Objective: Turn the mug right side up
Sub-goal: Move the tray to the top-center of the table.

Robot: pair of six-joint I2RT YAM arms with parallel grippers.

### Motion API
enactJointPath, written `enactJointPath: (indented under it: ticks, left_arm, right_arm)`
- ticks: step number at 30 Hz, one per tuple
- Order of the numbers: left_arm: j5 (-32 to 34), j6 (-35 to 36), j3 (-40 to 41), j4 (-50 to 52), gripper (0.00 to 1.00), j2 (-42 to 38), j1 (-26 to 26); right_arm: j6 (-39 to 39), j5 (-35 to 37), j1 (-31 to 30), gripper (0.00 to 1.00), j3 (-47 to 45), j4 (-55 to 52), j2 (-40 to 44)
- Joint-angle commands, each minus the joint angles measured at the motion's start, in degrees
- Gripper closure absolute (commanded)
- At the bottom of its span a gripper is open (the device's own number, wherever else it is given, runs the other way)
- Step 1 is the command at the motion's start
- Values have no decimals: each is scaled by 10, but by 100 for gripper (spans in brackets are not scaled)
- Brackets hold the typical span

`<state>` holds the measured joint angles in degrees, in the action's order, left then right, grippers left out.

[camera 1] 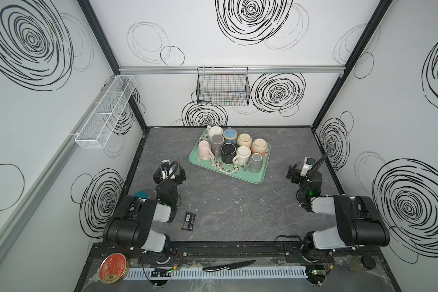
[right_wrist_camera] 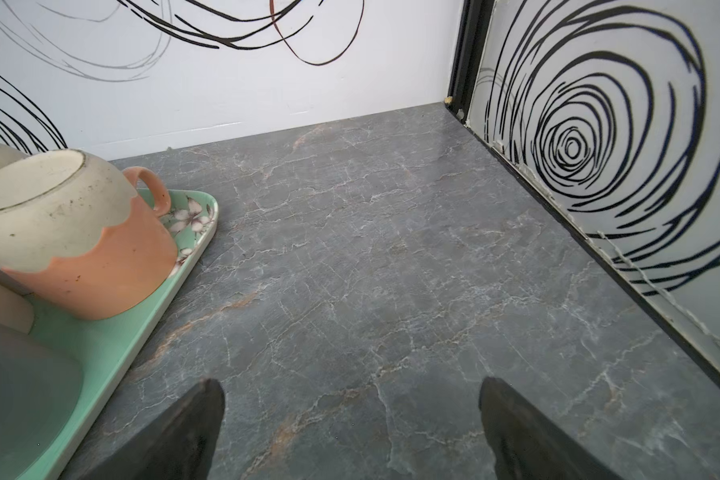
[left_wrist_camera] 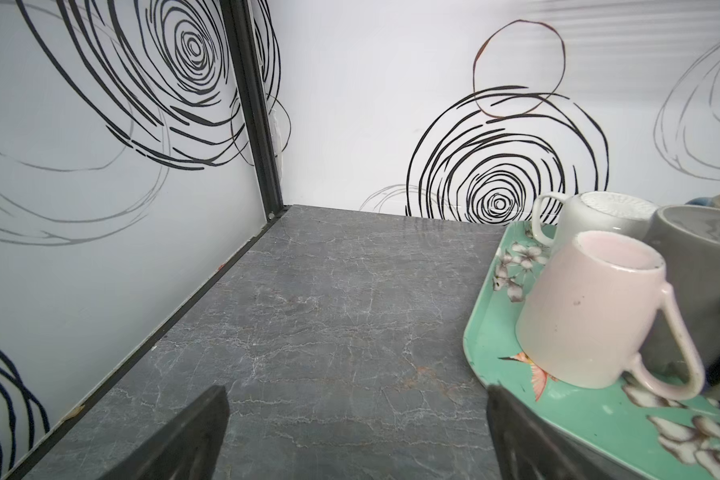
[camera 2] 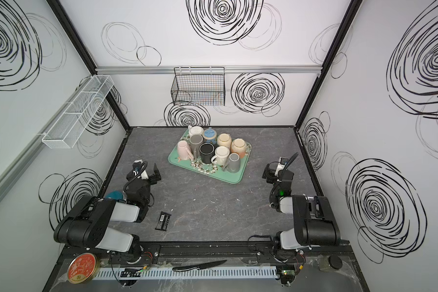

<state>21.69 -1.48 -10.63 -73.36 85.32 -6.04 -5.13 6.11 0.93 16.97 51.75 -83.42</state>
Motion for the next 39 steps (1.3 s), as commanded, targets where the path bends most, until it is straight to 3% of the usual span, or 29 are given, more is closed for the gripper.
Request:
enactJointPath:
  ticks: [1,39]
  left_arm:
    - [-3,5,-7,-28,1,2,3]
    - [-19,1,-5,-29,1,2,12]
  right_arm:
    - [3,5,2,0,10,18,-6]
    - [3,4,3,0,10,18,-6]
